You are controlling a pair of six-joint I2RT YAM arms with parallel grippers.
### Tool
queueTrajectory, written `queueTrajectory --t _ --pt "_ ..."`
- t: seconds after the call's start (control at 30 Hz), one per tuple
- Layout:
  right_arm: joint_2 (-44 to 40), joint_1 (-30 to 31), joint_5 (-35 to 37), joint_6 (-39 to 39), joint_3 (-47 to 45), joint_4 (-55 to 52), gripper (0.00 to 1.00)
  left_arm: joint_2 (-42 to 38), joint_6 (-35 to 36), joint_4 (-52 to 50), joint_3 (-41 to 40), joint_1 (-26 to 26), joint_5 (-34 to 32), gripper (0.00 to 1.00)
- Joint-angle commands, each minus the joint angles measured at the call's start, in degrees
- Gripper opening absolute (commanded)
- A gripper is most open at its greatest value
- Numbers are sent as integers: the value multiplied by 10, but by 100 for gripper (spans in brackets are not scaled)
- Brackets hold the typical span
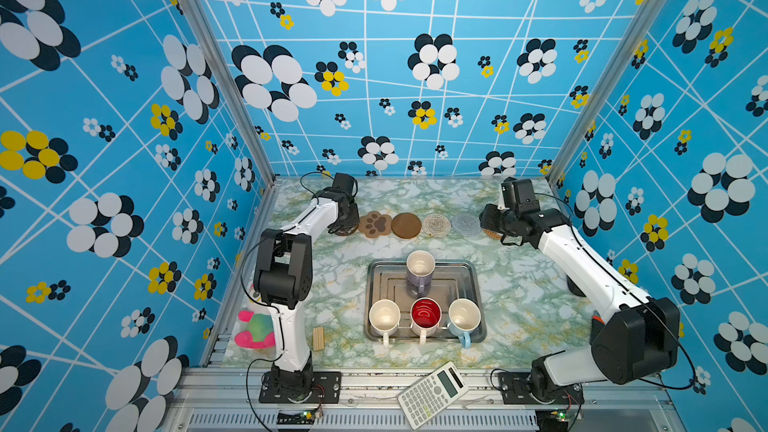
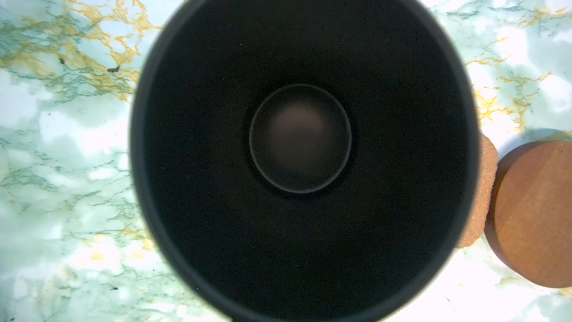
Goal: Place cups on coasters
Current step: Place the cup on the coaster.
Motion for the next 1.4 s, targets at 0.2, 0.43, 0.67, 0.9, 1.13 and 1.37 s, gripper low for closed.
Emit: queueTrajectory --t 0.2,0.43,0.67,0.9,1.13,1.37 --pt "7 5 -9 10 12 -10 45 -16 9 32 -6 7 -26 0" --pt "8 5 -12 12 12 -9 45 -22 7 36 -20 8 -29 0" --pt "8 5 -15 12 12 -10 45 -19 6 36 -22 9 -26 0" --pt "8 5 -15 14 12 -10 47 -17 6 29 -18 10 -25 0" --pt "6 5 -15 14 12 -10 48 -18 6 16 -15 9 -23 12" --pt "5 5 -17 14 11 -10 49 -22 6 10 -16 9 -23 21"
